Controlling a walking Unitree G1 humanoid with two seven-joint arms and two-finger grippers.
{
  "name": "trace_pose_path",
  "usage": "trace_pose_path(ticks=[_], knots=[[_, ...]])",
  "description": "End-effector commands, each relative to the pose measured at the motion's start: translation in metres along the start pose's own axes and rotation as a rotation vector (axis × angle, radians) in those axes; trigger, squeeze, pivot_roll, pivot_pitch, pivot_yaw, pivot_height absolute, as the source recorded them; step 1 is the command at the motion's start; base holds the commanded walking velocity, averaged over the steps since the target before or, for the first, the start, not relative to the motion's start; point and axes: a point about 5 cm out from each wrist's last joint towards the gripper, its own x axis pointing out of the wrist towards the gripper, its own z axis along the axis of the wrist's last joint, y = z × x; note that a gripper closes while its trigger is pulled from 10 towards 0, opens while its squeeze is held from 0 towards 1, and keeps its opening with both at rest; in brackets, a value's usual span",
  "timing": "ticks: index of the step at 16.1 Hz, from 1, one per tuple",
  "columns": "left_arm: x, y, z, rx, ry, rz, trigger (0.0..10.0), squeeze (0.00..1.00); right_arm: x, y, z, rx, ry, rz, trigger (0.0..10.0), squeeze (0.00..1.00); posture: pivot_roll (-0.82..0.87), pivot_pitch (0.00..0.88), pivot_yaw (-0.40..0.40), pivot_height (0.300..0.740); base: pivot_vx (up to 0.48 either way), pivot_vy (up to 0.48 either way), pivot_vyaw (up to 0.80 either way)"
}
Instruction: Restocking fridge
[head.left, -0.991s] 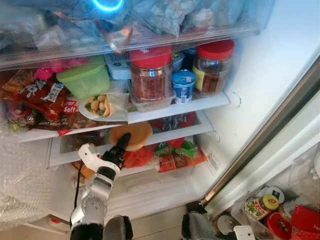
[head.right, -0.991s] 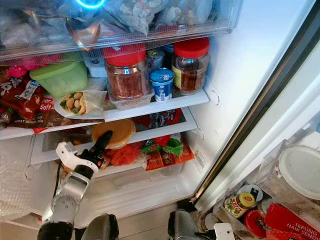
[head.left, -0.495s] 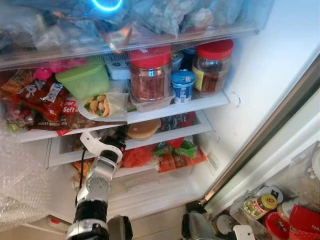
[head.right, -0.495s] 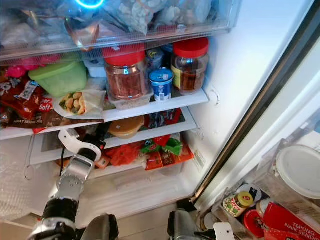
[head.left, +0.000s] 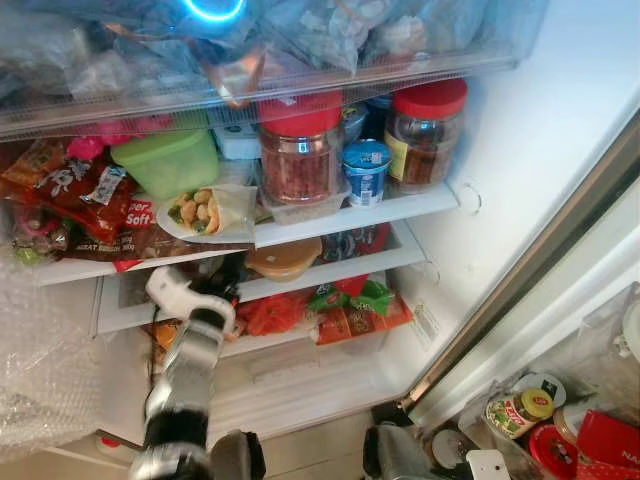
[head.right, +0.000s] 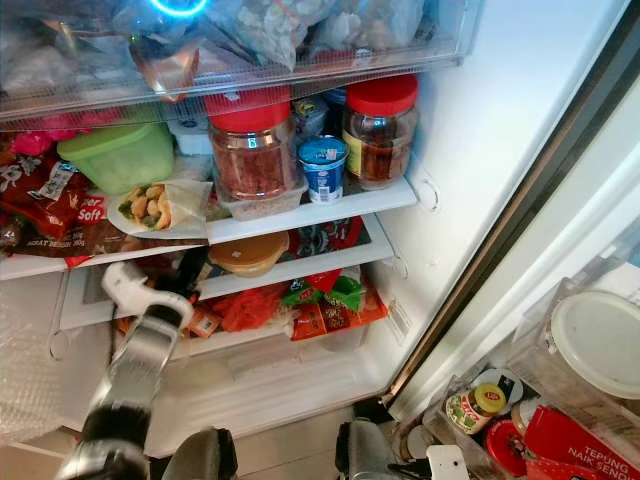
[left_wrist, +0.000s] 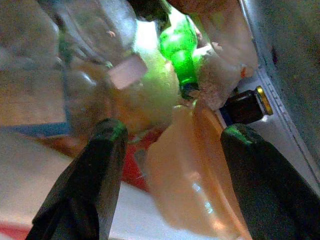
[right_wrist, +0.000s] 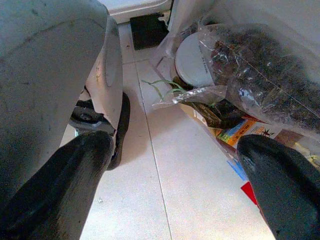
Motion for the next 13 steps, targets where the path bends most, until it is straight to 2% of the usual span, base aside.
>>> trace_pose_path(ticks=[1, 3, 4, 7, 8, 10, 12, 13], knots=[[-0.003, -0.003, 0.005, 0.04, -0.008, -0.022, 10.0, 0.0, 0.0, 0.007, -0.004, 0.005, 0.011, 0.026, 10.0, 0.0, -0.07, 0.107, 0.013, 0.633, 0.0, 0.0, 0.0], [-0.016, -0.005, 0.005, 0.154, 0.006, -0.04, 10.0, 0.0, 0.0, 0.007, -0.004, 0.003, 0.01, 0.027, 10.0, 0.0, -0.07, 0.107, 0.013, 0.633, 0.0, 0.0, 0.0], [-0.019, -0.006, 0.005, 0.174, 0.005, -0.042, 10.0, 0.0, 0.0, 0.007, -0.004, 0.003, 0.009, 0.026, 10.0, 0.0, -0.07, 0.103, 0.013, 0.633, 0.0, 0.0, 0.0], [-0.037, -0.014, -0.001, 0.314, 0.053, -0.084, 10.0, 0.0, 0.0, 0.006, -0.003, -0.002, 0.008, 0.026, 10.0, 0.0, -0.07, 0.099, 0.009, 0.633, 0.0, 0.0, 0.0], [-0.041, -0.016, -0.005, 0.312, 0.084, -0.098, 10.0, 0.0, 0.0, 0.006, -0.003, -0.003, 0.008, 0.027, 10.0, 0.0, -0.07, 0.099, 0.009, 0.633, 0.0, 0.0, 0.0], [-0.048, -0.017, -0.016, 0.242, 0.177, -0.121, 10.0, 0.0, 0.0, 0.007, -0.003, -0.005, 0.008, 0.028, 10.0, 0.0, -0.07, 0.096, 0.011, 0.633, 0.0, 0.0, 0.0], [-0.051, -0.021, -0.018, 0.184, 0.217, -0.162, 10.0, 0.0, 0.0, 0.007, -0.003, -0.005, 0.007, 0.027, 10.0, 0.0, -0.07, 0.096, 0.011, 0.633, 0.0, 0.0, 0.0], [-0.049, -0.02, -0.018, 0.189, 0.217, -0.166, 10.0, 0.0, 0.0, 0.007, -0.003, -0.006, 0.007, 0.027, 10.0, 0.0, -0.07, 0.092, 0.013, 0.633, 0.0, 0.0, 0.0]])
